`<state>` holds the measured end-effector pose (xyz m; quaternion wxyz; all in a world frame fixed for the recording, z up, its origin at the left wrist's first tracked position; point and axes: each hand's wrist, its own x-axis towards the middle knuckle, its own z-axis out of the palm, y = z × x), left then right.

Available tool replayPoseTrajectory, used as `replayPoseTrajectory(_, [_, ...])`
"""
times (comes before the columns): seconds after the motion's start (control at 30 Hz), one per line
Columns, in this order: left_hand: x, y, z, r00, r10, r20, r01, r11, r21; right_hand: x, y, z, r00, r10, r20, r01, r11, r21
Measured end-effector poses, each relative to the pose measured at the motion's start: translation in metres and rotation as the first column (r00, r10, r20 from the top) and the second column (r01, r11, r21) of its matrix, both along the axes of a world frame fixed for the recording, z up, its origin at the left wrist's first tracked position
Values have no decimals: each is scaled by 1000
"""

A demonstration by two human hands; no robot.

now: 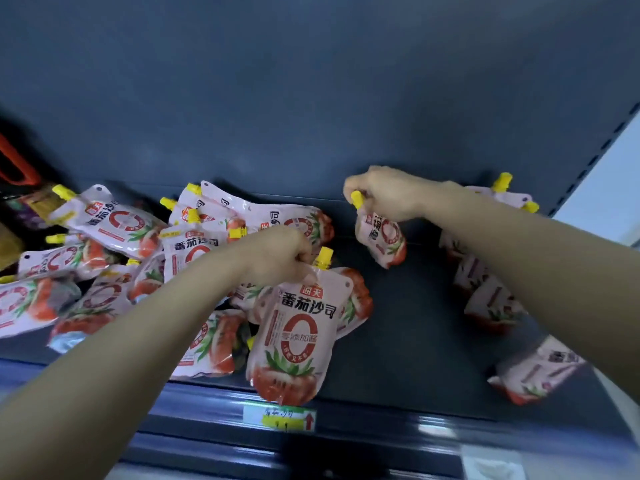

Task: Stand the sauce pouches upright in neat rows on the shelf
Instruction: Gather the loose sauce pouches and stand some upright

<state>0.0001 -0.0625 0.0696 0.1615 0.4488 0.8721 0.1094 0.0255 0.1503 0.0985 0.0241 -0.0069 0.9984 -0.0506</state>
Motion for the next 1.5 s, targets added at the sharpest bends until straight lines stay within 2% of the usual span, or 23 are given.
replayPoseTrajectory(0.17, [17,10,5,998,-6,-70,10,998,67,6,31,-9,985,-157,-69,157,988,-3])
replayPoseTrajectory(0.3, [20,10,3,999,41,2,-41,987,158,0,28,-21,951,-255,-173,253,967,-32])
replayPoseTrajectory(0.43, [25,16,-4,992,108,61,-120,958,261,-5,24,-23,928,-310,-207,306,951,-50])
replayPoseTrajectory(0.63, [25,36,-14,973,155,170,-210,901,380,-5,28,-14,941,-301,-157,271,944,-186])
replayPoseTrajectory(0.77, [26,57,-16,970,178,165,-231,882,410,4,37,-10,939,-295,-178,257,944,-209])
replayPoseTrajectory(1.03, [11,92,-23,959,272,75,-275,844,461,36,50,7,927,-296,-230,282,955,-93])
replayPoseTrajectory(1.3, [11,103,-19,942,296,158,-335,816,471,57,47,13,926,-213,-312,253,963,94])
replayPoseTrajectory(1.5, [21,101,-17,954,258,154,-299,857,419,62,39,17,935,-149,-321,208,965,158])
